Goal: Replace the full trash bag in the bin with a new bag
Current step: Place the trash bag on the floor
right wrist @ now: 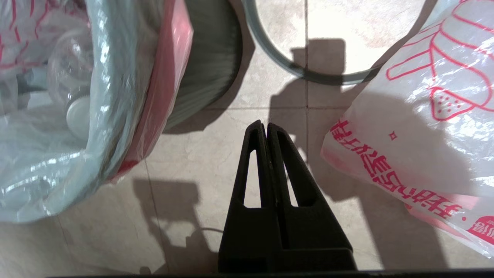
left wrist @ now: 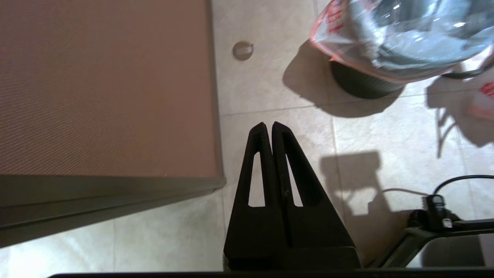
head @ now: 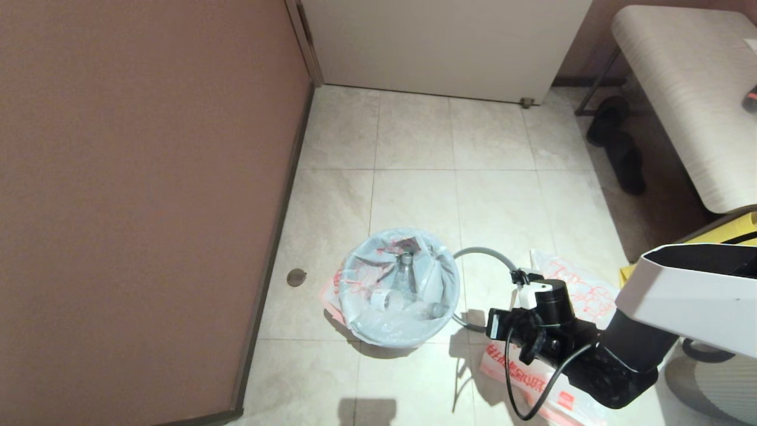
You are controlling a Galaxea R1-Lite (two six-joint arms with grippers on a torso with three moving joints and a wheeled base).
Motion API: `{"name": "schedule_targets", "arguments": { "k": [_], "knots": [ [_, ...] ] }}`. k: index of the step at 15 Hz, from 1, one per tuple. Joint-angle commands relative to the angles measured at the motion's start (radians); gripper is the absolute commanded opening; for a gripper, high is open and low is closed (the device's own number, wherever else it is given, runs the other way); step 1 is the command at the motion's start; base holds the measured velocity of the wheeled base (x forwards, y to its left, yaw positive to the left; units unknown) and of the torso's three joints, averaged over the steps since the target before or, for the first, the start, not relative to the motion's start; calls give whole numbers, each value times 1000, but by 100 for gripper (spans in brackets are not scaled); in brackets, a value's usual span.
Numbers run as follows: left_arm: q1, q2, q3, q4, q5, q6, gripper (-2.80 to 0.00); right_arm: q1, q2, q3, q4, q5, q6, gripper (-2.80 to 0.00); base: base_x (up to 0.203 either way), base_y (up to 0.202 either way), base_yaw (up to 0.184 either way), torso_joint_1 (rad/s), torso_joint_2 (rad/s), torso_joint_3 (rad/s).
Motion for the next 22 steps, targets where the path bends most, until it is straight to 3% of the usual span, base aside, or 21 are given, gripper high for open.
{"name": "schedule_targets", "arguments": {
  "k": [1,5,10,12,14,15,18,22],
  "knots": [
    [-18,-127,3,19,-27,2,-280,17,5,13,-9,-1,-7,-280,0,0,0,0,0,0],
    [-26,-175,4,28,-25,-54,-280,25,12,25,-57,-25,-36,-280,0,0,0,0,0,0],
    [-25,-175,4,28,-24,-54,-280,28,16,19,-165,-32,-90,-280,0,0,0,0,0,0],
    [-26,-175,4,28,-24,-54,-280,30,36,-56,-169,-23,-150,-280,0,0,0,0,0,0],
    [-26,-175,4,27,-24,-54,-280,20,83,-197,-68,-21,-192,-280,0,0,0,0,0,0],
    [-26,-175,4,28,-24,-54,-280,10,132,-256,-2,-20,-190,0,0,0,0,0,0,0],
    [-25,-175,4,28,-24,-54,-280,-39,194,-325,29,34,-165,0,0,0,0,0,0,0],
    [-25,-175,4,27,-24,-55,-280,-41,244,-360,32,74,-162,0,0,0,0,0,0,0]
  ]
}}
